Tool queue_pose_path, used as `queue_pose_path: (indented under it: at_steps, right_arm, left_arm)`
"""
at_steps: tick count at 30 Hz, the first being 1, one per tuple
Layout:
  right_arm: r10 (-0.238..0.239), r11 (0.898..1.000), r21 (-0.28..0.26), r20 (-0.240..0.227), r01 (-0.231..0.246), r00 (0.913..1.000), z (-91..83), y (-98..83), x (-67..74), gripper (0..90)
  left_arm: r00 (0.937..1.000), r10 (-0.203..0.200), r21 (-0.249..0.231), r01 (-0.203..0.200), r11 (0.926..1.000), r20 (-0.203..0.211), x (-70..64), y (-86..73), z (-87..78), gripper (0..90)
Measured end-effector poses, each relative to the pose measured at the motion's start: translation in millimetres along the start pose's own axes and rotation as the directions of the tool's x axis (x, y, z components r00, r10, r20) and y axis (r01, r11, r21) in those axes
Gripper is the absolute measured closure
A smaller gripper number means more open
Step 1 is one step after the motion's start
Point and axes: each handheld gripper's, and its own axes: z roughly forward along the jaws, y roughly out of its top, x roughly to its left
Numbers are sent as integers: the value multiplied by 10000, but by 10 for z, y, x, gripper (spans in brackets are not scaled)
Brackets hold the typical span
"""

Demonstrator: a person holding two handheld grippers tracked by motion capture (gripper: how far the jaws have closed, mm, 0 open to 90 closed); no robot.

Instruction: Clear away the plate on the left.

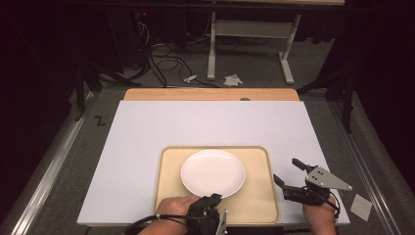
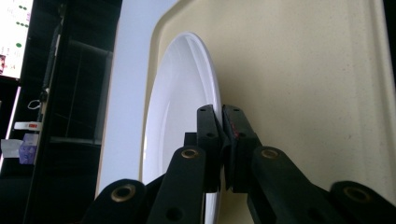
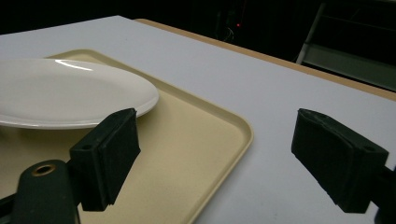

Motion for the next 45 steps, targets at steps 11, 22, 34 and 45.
queue_pose_path:
  at_steps: [11, 22, 34, 45]
  right_arm:
    - [-15, 10000, 32, 38, 14, 10000, -17, 3, 9, 160]
    - [-107, 9999, 63, 3, 107, 9999, -2, 4, 8, 160]
    - [21, 10000, 89, -25, -21, 10000, -1, -1, 10, 160]
    - [-22, 10000, 68, -23, 23, 10000, -2, 1, 7, 160]
  left_arm:
    - [9998, -80, 220, 76, 9997, 169, -14, -38, 44, 868]
    - [9963, -618, 19, 618, 9981, 596, 18, -88, 49, 869]
    - [9830, -1285, 10, 1295, 9916, 1314, 14, -141, 94, 834]
    - [9768, -1440, 63, 1448, 9894, 1587, -25, -176, 124, 815]
